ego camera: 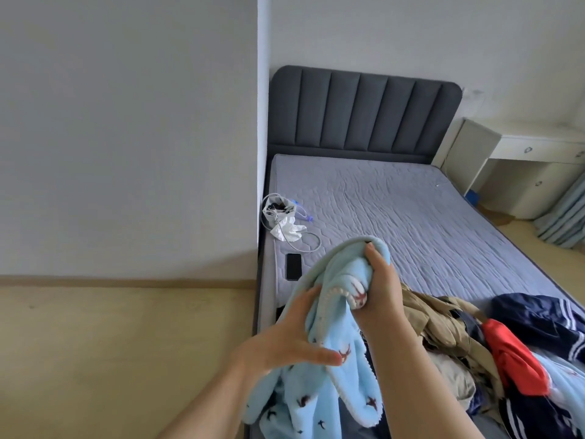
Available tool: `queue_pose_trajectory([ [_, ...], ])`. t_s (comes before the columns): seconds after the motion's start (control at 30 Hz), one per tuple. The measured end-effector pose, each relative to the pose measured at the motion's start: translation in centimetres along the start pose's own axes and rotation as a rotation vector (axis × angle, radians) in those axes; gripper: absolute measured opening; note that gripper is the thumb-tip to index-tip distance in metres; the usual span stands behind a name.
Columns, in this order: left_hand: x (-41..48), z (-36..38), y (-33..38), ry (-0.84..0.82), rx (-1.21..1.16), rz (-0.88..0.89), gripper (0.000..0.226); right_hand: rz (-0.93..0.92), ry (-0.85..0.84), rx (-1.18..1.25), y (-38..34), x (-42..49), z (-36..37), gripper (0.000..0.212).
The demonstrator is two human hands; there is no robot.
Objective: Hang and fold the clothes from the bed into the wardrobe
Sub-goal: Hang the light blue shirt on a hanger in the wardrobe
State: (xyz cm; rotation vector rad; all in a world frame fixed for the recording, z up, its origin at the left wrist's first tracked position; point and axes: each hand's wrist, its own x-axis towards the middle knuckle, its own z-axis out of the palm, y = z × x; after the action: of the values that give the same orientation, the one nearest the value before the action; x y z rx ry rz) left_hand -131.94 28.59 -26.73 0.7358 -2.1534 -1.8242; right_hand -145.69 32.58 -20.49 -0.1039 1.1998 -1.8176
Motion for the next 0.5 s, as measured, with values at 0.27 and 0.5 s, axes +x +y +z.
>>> queue_pose_trajectory([
  [0.27,2.2,-4.3,-0.1,0.901,-0.508,-0.308,0.019,-0.088,-0.006,-0.141,0.0,0.2,1.1,0.020],
  [0.5,0.9,-8.5,8.0,0.794,-0.566,0.109,0.029,-0.268,0.077,-1.406,2.6,0.6,0.7,0.065],
])
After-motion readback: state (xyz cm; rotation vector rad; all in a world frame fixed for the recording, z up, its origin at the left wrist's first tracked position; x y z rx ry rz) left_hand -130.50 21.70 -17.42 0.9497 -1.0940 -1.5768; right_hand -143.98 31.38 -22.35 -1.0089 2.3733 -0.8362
